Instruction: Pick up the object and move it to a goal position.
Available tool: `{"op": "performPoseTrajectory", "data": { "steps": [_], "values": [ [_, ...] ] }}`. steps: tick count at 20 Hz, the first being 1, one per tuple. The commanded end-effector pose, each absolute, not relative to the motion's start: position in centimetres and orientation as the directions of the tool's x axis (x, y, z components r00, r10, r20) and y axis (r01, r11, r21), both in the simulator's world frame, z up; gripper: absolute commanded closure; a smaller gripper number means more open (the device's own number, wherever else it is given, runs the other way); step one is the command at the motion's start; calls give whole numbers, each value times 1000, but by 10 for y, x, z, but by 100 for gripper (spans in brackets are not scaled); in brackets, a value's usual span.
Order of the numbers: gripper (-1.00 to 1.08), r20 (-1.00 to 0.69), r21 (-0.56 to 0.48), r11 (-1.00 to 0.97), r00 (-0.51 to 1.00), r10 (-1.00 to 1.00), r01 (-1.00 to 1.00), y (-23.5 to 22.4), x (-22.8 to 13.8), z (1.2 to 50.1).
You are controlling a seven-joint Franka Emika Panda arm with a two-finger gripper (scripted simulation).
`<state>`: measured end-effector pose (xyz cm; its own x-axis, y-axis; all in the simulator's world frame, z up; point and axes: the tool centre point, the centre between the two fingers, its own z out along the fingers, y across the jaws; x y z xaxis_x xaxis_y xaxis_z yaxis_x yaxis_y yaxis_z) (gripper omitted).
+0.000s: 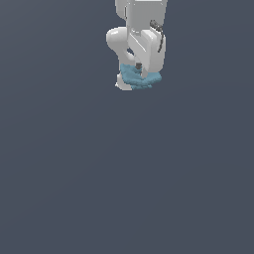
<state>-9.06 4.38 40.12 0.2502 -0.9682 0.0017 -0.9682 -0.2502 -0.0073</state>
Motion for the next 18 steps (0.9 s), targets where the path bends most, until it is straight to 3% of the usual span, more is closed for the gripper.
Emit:
{"op": "performPoseTrajectory", "data": {
  "steps": [1,9,18],
  "values": [
    [108,3,-5,-250,250,-968,-968,47,-102,424],
    [108,1,-1,-251,251,-968,-968,55,-126,477],
    [108,0,0,-252,252,-968,-968,59,-134,497]
  ]
}}
